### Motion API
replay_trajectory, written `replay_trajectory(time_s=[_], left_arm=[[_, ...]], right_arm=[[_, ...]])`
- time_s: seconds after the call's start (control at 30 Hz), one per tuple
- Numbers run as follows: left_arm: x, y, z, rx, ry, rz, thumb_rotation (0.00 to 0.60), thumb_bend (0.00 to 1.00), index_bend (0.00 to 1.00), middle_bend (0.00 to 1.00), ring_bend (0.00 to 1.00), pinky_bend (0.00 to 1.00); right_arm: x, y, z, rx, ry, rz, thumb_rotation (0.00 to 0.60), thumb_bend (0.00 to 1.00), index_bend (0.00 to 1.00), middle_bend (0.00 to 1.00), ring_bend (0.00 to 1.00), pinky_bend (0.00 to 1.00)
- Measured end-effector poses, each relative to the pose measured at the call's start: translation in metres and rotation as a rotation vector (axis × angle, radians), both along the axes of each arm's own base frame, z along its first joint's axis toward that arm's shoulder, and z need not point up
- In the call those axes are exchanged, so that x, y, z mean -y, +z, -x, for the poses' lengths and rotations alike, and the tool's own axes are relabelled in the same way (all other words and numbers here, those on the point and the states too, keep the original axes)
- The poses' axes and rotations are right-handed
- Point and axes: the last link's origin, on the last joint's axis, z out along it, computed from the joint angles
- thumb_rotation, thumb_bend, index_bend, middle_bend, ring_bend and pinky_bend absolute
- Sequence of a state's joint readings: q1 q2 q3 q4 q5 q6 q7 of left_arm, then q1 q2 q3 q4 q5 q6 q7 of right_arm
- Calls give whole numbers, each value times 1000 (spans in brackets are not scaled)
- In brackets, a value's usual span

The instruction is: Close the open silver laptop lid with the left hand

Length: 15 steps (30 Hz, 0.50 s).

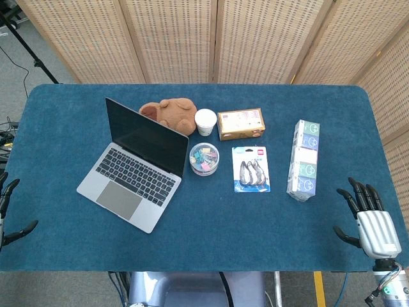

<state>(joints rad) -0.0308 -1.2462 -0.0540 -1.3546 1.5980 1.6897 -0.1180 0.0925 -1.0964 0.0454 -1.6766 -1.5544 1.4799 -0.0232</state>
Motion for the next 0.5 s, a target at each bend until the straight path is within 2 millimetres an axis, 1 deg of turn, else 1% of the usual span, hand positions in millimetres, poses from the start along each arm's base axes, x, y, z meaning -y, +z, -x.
replay_trajectory(time_s=[0.5], left_arm=[[3, 1, -4, 13, -24, 5, 542, 95, 131, 0, 0, 43]], right_arm=[[-6, 3, 0, 10, 2, 20, 600, 227, 167, 0, 0, 0]])
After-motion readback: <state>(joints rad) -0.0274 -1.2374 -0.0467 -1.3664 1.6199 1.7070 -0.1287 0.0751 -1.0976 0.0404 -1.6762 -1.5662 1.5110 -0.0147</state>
